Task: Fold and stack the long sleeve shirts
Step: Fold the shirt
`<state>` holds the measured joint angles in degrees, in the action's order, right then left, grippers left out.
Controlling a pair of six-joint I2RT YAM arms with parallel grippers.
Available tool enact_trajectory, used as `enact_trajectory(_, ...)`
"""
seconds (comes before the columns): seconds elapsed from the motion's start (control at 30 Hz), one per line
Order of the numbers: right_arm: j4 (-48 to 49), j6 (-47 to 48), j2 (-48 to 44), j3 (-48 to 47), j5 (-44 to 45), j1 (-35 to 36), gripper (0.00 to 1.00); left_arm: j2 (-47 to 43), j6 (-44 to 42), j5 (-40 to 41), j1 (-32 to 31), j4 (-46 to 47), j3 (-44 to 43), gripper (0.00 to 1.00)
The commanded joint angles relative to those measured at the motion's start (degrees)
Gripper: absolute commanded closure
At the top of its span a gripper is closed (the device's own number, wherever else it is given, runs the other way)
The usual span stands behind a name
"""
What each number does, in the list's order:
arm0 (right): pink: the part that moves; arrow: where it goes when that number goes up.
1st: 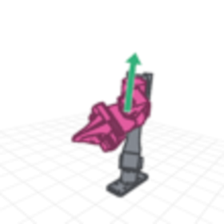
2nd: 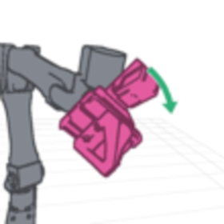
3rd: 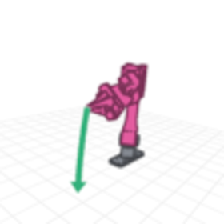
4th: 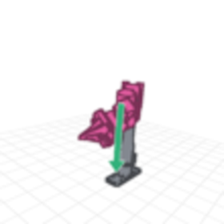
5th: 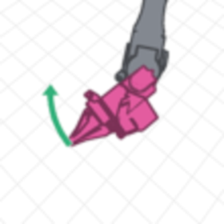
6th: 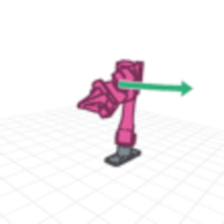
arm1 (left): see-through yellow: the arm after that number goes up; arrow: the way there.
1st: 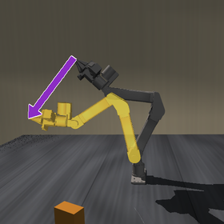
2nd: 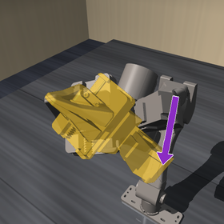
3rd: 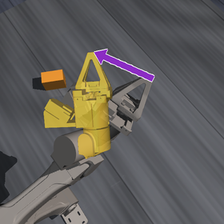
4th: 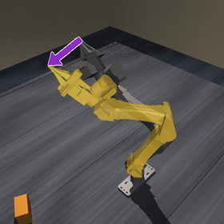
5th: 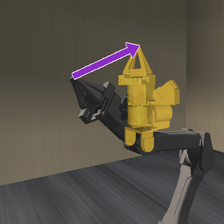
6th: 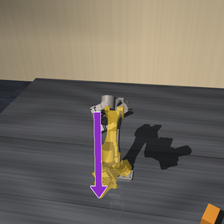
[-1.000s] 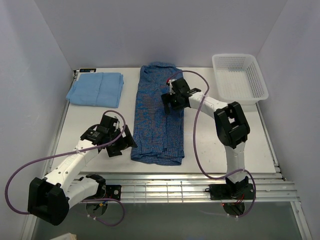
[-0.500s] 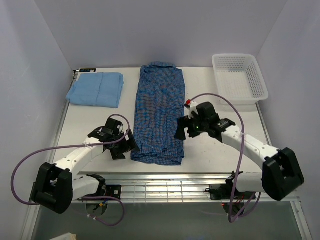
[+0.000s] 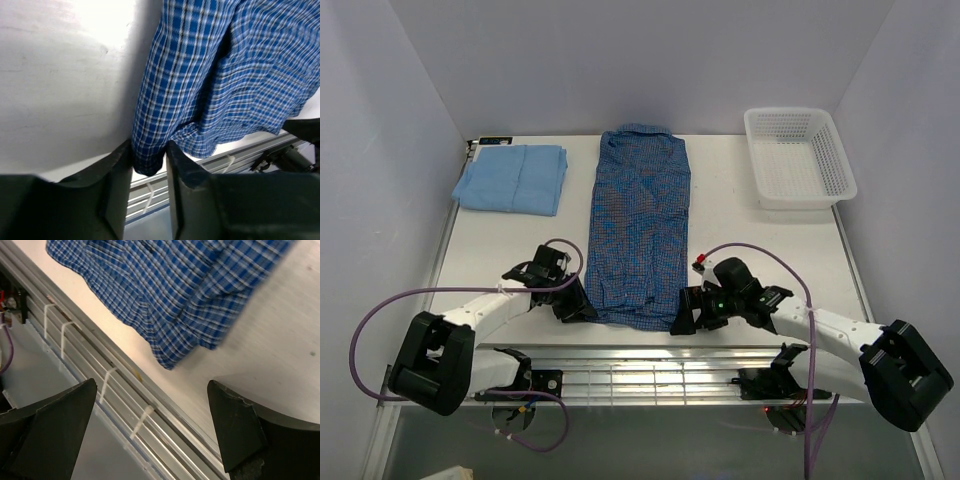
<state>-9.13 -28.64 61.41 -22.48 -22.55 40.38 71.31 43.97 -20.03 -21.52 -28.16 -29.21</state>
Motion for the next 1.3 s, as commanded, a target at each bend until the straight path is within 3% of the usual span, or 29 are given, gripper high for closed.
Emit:
enact_trajectory(0.0,5.2,-4.8,2.7,2.1,2.2,2.0,0.01,-2.4,1.3,-0.9,0.0,2.1,3.2,0.59)
enact_trajectory(0.07,6.3,-4.9,5.4,1.0,3.6,2.1,0.00,-3.2,2.2,-2.4,0.0,4.4,4.2,0.62)
enact_trajectory(0.3,2.0,-1.1,13.4,-5.6,9.2,2.1,0.15,-2.4,2.3,-3.5,0.0,6.5,2.4,0.76)
enact_trajectory(0.4,0.2,1.2,14.7,-8.0,9.7,2.1,0.48,-2.8,2.1,-3.2,0.0,6.4,1.4,0.89)
enact_trajectory(0.43,-0.6,2.0,15.0,-8.8,9.5,2.2,0.70,-2.9,1.9,-3.3,0.0,5.8,0.3,0.97)
enact_trajectory(0.5,-3.2,3.3,14.8,-11.5,10.7,2.1,0.92,-3.4,1.7,-4.2,0.0,5.7,-0.9,1.00)
enact_trajectory(0.8,-8.1,7.8,9.3,-22.4,19.0,2.1,0.92,-3.5,-3.3,-3.6,0.0,3.0,-13.8,1.00)
enact_trajectory(0.93,-7.4,10.4,8.8,-27.5,25.4,2.1,0.92,1.5,-7.4,-1.8,0.2,2.1,-21.3,1.00)
enact_trajectory(1.27,-4.1,17.5,21.1,-42.4,32.8,-2.9,0.92,15.1,-12.5,-1.3,6.8,1.0,-40.4,1.00)
